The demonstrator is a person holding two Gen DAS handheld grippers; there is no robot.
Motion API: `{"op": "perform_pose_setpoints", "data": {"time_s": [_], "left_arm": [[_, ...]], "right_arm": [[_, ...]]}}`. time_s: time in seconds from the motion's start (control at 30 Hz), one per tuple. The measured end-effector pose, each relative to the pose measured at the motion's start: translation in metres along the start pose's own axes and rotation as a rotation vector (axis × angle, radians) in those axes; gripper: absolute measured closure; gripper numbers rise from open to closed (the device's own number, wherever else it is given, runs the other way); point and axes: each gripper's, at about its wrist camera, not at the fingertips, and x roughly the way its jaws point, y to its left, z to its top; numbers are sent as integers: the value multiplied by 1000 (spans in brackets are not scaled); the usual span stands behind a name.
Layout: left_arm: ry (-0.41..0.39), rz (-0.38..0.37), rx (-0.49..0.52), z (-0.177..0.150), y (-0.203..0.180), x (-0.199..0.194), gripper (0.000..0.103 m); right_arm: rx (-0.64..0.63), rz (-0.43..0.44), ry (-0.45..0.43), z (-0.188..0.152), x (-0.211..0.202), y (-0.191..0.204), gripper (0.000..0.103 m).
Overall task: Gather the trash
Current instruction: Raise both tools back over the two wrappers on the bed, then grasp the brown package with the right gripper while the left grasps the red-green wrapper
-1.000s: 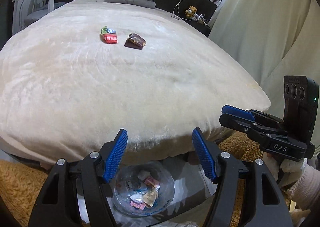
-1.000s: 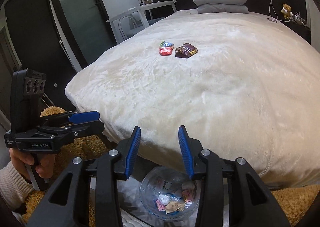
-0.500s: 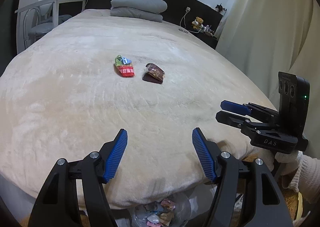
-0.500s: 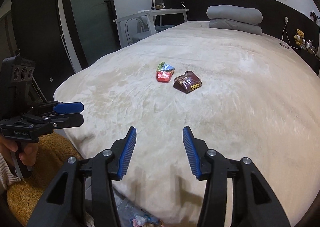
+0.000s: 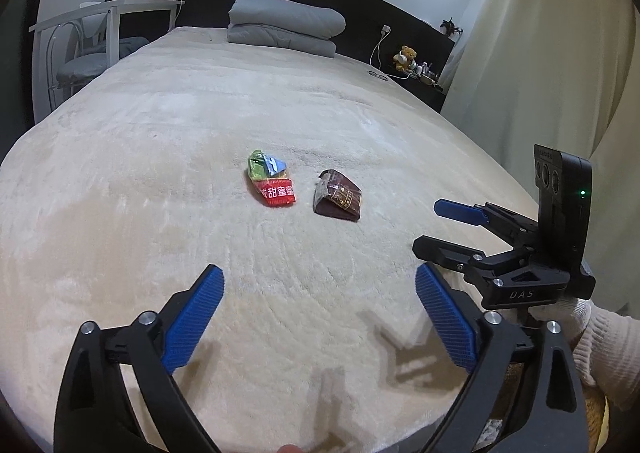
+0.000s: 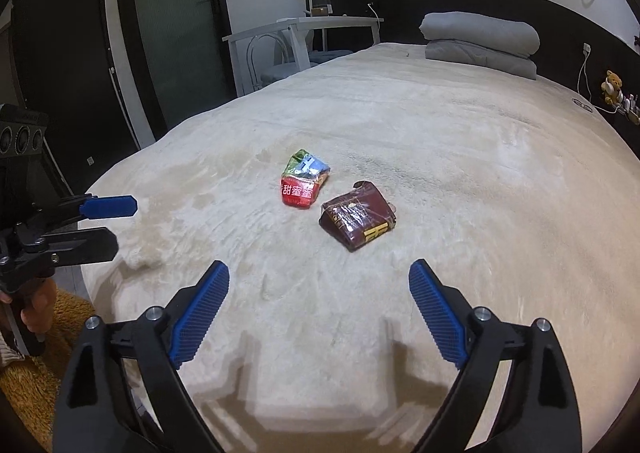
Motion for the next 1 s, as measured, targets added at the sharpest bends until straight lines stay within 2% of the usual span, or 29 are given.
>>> {"op": "perform_pose_setpoints", "data": {"time_s": [0.27, 0.47, 0.63, 0.93, 1.0], "left_arm": [[-2, 2, 0, 14, 16, 17, 7], [38, -2, -17, 19, 30, 31, 7], [36, 5, -12, 22, 35, 34, 7], [45, 18, 3, 26, 35, 38, 7], [48, 22, -1, 26, 34, 40, 7]], "right_arm": [[-8, -7, 44, 21, 46, -18, 13], [-36, -11, 85, 32, 80, -24, 13], [-50, -17, 123, 38, 106, -27, 13], [-52, -28, 166, 42, 129, -32, 14], [-53, -33, 173, 43, 130, -33, 34]]}}
